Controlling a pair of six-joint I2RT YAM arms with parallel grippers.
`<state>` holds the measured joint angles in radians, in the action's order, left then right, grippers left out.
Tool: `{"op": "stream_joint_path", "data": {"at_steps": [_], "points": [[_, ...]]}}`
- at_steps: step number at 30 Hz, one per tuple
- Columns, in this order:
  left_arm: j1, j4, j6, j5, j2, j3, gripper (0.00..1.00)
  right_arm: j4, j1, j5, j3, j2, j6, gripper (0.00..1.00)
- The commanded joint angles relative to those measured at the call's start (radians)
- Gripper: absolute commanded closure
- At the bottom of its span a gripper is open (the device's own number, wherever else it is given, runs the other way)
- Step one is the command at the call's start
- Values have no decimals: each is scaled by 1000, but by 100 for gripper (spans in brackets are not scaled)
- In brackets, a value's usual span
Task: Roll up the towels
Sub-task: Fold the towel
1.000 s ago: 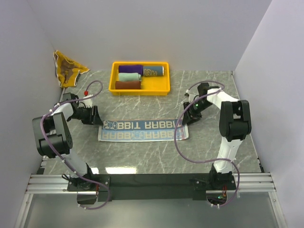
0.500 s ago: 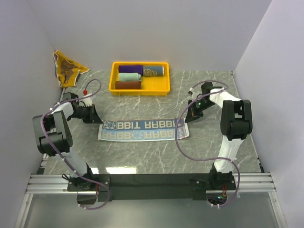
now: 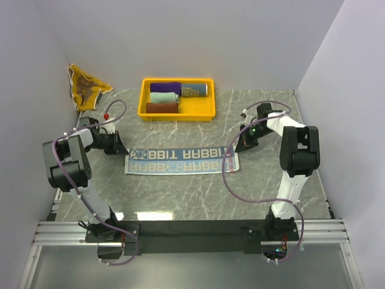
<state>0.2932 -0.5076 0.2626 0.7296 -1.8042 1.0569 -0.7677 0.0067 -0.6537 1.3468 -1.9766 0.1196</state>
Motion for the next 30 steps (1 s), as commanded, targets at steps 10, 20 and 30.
{"op": "stream_joint_path", "data": {"at_steps": [10, 20, 30], "points": [[7, 106, -33, 99, 68, 32, 99, 74, -2, -8, -34, 73, 3, 100], [6, 253, -169, 16, -64, 60, 99, 117, -2, 51, 26, -20, -44, 100], [-5, 244, -181, -19, -161, 126, 86, 76, 4, 114, 81, -77, -51, 93]]}}
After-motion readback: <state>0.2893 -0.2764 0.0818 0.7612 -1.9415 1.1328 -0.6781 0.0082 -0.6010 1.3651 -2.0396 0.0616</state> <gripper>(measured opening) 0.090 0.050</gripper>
